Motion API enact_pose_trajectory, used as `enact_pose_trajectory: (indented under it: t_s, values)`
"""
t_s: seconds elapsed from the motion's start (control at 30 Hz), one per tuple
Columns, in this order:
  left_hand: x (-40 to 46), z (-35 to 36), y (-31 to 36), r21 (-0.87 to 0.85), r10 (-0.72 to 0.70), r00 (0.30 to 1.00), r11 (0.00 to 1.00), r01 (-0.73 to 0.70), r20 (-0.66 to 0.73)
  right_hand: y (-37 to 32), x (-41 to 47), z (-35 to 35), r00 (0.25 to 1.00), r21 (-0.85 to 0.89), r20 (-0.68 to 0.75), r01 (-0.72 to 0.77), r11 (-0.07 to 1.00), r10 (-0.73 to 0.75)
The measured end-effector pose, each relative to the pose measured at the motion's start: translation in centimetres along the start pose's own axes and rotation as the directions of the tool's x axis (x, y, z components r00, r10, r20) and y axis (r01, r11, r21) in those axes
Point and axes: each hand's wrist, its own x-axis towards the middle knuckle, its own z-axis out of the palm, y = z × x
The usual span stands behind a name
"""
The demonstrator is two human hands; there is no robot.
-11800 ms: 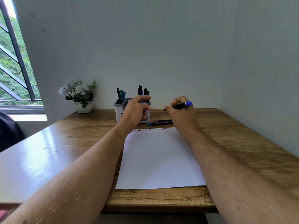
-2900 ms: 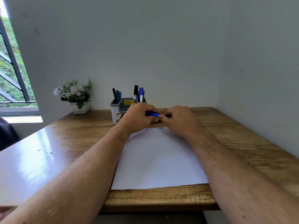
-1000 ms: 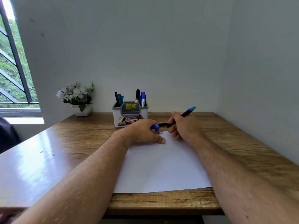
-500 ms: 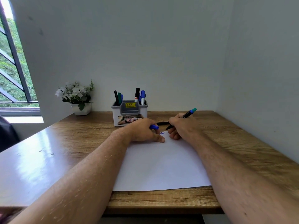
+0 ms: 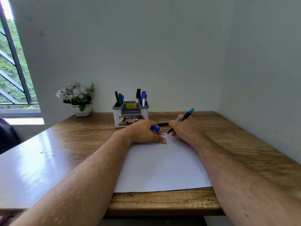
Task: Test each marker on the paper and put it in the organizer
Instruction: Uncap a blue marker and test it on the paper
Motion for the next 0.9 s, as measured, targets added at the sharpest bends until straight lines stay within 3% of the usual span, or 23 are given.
enact_pose_trajectory:
  t_s: [0.67, 0.9]
  values:
    - [-0.45, -0.13, 0.18, 0.003, -0.004, 1.0, 1.0, 0.004, -0.001, 0.14, 0.42, 0.15, 0.999, -0.023, -0.041, -0.005, 1.0, 0.004]
    - [-0.46, -0.19, 0.15, 0.0, 0.005, 1.0, 1.0, -0.005, 0.002, 0.28, 0.8, 0.05, 0.997, 0.07, -0.074, -0.004, 0.998, 0.01]
